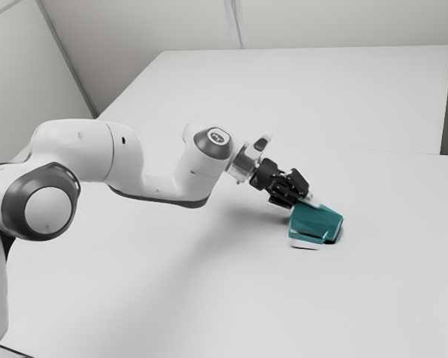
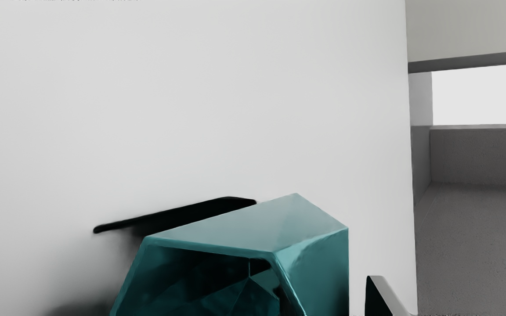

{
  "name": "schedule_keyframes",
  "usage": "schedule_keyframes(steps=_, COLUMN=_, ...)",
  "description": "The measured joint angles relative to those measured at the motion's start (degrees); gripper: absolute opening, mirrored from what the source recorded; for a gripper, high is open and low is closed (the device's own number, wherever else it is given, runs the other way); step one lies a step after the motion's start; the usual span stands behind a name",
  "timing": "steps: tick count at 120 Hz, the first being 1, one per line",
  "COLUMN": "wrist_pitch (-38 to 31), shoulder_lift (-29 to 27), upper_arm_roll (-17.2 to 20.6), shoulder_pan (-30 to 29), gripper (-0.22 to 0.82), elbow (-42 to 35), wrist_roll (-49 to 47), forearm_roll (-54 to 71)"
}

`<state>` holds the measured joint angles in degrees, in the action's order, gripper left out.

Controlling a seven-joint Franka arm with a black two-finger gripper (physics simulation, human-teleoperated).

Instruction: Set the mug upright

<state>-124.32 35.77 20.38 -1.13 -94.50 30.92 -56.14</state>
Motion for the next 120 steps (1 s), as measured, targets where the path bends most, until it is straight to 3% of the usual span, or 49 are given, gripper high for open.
schedule_keyframes(steps=21, wrist_pitch=0.2, shoulder_lift=-0.4, upper_arm_roll=1.4, shoulder_pan=-0.7, gripper=-0.11, elbow=0.0, wrist_roll=1.5, forearm_roll=0.0)
schedule_keyframes(steps=41, wrist_pitch=0.2, shoulder_lift=-1.2, upper_arm_roll=2.6, shoulder_pan=-1.3, gripper=-0.14, elbow=-0.1, wrist_roll=3.0, forearm_roll=0.0)
schedule_keyframes(steps=62, wrist_pitch=-0.1, shoulder_lift=-8.1, upper_arm_roll=2.3, shoulder_pan=-1.8, gripper=-0.15, elbow=-2.2, wrist_roll=3.6, forearm_roll=2.5)
schedule_keyframes(steps=94, wrist_pitch=-2.1, shoulder_lift=-21.0, upper_arm_roll=1.9, shoulder_pan=-5.6, gripper=-0.15, elbow=-10.3, wrist_roll=-4.3, forearm_roll=30.2)
schedule_keyframes(steps=120, wrist_pitch=0.3, shoulder_lift=-27.0, upper_arm_roll=1.7, shoulder_pan=-9.2, gripper=-0.15, elbow=-15.1, wrist_roll=-14.5, forearm_roll=51.8)
